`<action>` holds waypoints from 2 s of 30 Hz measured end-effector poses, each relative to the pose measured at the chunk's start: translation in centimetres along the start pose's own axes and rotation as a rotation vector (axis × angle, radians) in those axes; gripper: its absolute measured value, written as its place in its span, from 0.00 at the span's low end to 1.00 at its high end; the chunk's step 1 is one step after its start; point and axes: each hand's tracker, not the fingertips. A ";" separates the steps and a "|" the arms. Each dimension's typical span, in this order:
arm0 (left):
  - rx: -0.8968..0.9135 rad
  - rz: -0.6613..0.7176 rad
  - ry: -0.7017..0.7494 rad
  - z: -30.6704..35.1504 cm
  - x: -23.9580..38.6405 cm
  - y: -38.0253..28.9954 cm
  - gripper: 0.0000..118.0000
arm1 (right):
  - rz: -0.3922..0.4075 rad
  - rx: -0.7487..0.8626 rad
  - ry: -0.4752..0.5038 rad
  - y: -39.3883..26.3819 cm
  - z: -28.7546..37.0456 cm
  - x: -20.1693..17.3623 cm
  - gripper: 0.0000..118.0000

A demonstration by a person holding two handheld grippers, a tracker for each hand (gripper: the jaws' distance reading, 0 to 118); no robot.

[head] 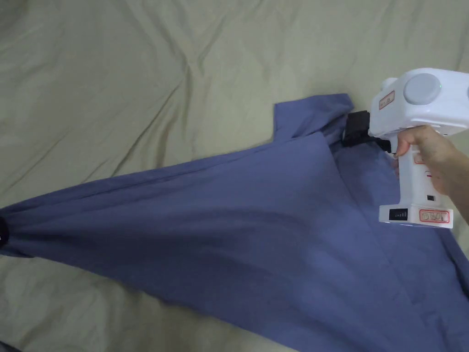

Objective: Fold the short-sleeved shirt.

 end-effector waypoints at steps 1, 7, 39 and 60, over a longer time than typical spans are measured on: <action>-0.001 0.000 0.000 0.0 0.0 0.0 0.00 | 0.000 -0.003 0.014 0.1 0.6 0.0 0.14; 0.023 -0.035 -0.012 0.0 0.3 0.8 0.00 | 0.036 0.088 0.045 -1.5 7.8 0.1 0.03; 0.723 -0.257 -0.651 30.9 12.9 21.6 0.00 | -0.257 1.269 -0.022 -33.8 71.8 10.5 0.03; 0.643 -0.363 -0.426 30.6 20.0 30.9 0.00 | -0.260 1.084 -0.154 -24.4 70.0 9.3 0.03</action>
